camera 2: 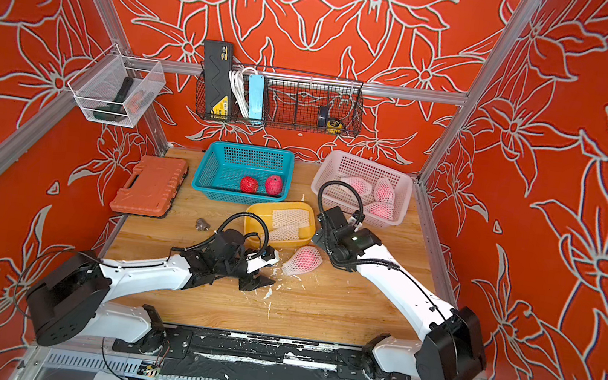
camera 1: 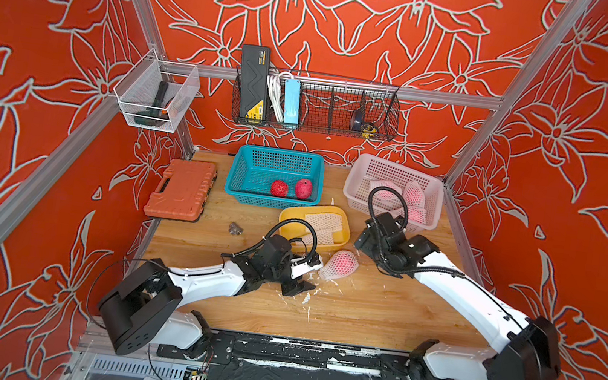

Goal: Remove foam nets from apples
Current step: Remove the foam net from the apple.

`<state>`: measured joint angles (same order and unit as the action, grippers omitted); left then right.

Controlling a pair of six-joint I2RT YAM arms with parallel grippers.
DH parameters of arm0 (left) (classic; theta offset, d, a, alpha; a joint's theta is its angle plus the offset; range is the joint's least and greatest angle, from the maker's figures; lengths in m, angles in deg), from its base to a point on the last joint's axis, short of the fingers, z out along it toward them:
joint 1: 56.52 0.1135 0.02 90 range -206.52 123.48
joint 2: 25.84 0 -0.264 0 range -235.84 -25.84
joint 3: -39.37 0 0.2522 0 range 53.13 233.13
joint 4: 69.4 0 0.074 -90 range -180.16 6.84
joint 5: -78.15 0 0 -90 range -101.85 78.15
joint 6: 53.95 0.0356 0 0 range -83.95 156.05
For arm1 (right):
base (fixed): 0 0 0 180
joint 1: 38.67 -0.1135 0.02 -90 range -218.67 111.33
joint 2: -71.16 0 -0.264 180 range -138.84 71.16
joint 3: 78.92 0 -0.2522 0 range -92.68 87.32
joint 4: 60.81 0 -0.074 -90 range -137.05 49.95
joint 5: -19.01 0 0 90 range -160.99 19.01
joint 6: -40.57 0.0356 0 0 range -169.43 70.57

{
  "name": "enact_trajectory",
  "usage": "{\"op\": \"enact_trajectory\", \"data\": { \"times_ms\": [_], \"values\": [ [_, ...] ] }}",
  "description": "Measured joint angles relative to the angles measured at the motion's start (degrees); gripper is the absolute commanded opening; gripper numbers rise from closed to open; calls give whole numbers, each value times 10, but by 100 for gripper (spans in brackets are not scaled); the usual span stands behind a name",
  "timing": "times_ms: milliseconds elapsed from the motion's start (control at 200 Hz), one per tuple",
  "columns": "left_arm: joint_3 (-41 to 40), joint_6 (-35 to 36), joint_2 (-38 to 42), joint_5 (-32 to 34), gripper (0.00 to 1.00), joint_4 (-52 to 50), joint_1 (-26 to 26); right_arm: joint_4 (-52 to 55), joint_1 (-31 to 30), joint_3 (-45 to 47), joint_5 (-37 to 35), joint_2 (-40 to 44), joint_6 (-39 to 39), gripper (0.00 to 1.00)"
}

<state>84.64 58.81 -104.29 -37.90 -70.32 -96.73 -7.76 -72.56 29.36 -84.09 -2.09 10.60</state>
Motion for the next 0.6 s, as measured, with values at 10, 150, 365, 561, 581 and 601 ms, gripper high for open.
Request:
{"op": "enact_trajectory", "data": {
  "times_ms": [10,150,365,561,581,601],
  "values": [
    [1,0,-2,0,56,0,0,-3,5,2,3,3,-9,88],
    [25,8,-37,7,53,6,0,-52,62,41,32,48,-173,79],
    [56,15,-89,13,51,14,0,-109,72,65,101,99,-491,87],
    [68,17,-127,17,46,20,0,-107,72,66,131,102,-707,81],
    [68,17,-128,17,45,21,0,-106,72,67,131,103,-724,81],
    [68,17,-130,18,45,21,0,-105,72,68,131,104,-740,79]
  ]
}}
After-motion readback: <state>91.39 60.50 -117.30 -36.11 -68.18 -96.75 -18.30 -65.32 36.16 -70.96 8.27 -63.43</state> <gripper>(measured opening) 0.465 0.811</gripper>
